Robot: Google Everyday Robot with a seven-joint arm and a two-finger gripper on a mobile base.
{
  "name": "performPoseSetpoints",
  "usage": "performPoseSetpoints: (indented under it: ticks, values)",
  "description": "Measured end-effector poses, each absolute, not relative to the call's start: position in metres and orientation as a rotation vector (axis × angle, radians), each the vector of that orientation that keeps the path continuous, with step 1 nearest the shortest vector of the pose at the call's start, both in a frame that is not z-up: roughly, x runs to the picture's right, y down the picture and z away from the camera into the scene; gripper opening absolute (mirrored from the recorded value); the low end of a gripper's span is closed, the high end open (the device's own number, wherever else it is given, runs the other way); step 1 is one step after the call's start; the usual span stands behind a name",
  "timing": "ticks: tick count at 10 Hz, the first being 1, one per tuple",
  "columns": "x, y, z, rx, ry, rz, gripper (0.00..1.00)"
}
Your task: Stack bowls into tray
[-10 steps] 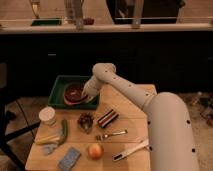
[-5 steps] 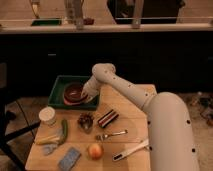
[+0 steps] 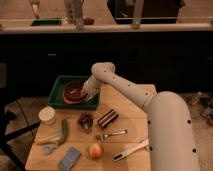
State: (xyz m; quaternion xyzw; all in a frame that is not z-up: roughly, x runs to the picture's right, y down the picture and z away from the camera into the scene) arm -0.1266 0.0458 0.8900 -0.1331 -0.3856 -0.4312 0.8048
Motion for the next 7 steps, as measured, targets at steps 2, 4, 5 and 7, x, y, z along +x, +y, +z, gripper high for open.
performPoseSetpoints:
  ticks: [2, 4, 5, 7]
  values:
    - [-0.125, 0.042, 0.891, -0.280, -0.813, -0.918, 0.00]
    - [-0.123, 0.039, 0.892, -0.275, -0.797, -0.912, 0.00]
    - [-0.122, 0.037, 0.893, -0.273, -0.788, -0.907, 0.00]
    - [-0.119, 0.032, 0.896, -0.270, -0.772, -0.896, 0.00]
